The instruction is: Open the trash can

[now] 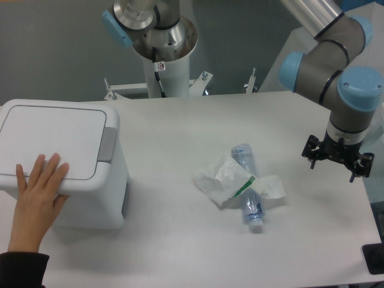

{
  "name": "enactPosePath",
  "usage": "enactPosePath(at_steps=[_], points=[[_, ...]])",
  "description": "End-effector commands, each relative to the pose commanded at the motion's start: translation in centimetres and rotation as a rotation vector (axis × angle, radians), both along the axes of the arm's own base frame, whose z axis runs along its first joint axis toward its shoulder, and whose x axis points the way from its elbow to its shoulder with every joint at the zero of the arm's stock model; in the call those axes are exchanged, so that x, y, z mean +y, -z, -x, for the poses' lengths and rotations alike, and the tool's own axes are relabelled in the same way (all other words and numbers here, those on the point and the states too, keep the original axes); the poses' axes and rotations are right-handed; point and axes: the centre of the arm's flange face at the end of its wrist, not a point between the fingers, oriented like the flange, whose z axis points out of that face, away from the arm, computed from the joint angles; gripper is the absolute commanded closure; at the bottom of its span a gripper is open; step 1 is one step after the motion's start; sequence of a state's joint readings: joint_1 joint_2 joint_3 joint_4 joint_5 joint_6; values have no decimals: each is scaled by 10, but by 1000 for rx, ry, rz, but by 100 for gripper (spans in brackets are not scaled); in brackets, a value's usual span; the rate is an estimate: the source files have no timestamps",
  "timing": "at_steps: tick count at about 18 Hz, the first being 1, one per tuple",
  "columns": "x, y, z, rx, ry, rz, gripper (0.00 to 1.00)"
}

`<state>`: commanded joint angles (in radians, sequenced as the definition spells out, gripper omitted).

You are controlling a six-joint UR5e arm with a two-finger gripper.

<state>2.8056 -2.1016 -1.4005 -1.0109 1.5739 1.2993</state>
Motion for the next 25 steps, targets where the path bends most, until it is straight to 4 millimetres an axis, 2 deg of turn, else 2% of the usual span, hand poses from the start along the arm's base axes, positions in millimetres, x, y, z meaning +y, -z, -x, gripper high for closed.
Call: enactPosePath(at_steps=[7,10,14,17,19,22,24,25], points=[[8,-4,-6,-9,9,-43,0],[9,12,-16,-54,-3,-77,0],[17,-5,-28,-50,-95,-103,0],[31,-19,-40,-83,-219,-195,0],[49,-29,-52,-97,-306,-235,0],[72,-33,-73,-118,-347,-255,0],[85,-35,-87,-151,-435,-286,0],[89,-43,-95,-153,-459,-301,0]])
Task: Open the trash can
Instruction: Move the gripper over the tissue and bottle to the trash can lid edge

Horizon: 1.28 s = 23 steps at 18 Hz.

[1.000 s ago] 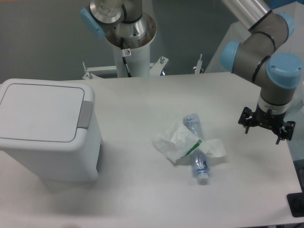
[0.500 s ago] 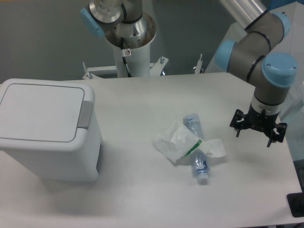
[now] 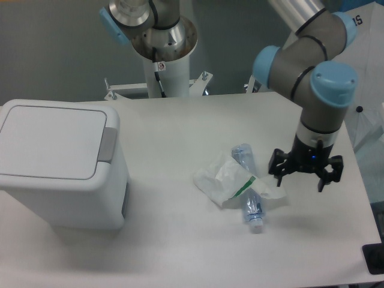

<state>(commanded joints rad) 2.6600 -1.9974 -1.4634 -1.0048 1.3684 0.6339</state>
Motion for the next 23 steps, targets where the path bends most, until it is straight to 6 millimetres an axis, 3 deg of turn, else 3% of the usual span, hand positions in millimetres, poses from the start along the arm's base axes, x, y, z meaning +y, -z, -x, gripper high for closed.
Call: enactPosePath(at_steps=[3,6,11,14,17,19,23], points=[[24,-19,-28,-14,-12,-51,0],[33,-53,-50,-52,-58,-156,0],[51,-90,-91,-80,-73,-228,0],[67,-100,-124,-133,-37,-235,0],[71,-117,-152,-186,-31,-250,0],[74,-127,-184,-218,0,-221,0],[70,-149,-210,-208,28,-237,0]])
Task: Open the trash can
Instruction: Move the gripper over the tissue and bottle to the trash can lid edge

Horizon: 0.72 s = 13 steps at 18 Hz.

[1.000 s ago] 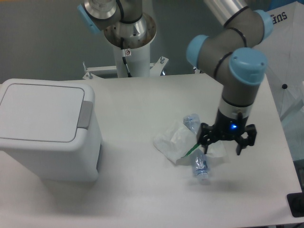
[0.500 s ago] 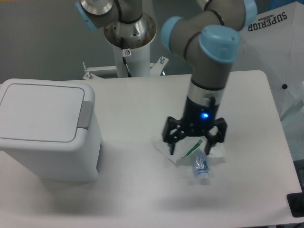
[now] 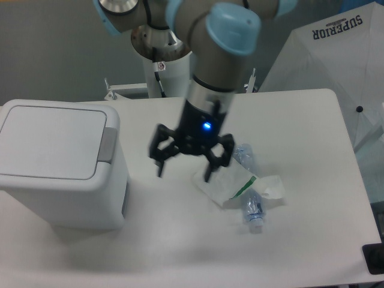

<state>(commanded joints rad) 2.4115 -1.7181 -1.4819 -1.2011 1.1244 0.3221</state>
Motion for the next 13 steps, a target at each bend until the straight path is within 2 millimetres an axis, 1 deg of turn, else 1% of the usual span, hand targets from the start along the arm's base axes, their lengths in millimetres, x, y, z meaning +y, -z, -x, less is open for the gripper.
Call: enactPosePath(at_steps=[5,7,10,11,13], points=[[4,-7,-9,-3,19,-22,0],[9,-8,-17,-5,35,-26,0],[9,-2,-26,-14,45,-15,0],[10,-1,-34,-16,57,-13,0],[9,4,-41,-24,63,-5,0]])
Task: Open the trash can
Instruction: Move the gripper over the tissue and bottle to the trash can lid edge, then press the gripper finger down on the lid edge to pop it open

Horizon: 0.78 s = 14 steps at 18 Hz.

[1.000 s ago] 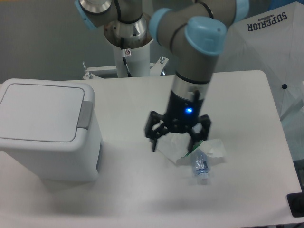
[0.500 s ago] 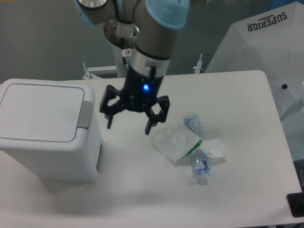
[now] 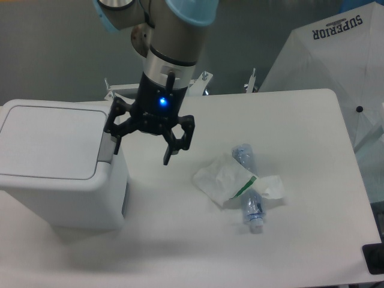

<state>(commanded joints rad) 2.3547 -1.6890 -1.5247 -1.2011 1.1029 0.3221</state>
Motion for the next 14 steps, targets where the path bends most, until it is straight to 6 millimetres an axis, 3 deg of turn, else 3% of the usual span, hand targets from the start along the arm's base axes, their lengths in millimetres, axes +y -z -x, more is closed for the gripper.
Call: enactPosePath(at_steps=[5,9,14], points=[[-15,6,-18,4,12,3,0],[-17,0,-9,33,6,-22,0],[-11,8,-2,58,4,-14,0]])
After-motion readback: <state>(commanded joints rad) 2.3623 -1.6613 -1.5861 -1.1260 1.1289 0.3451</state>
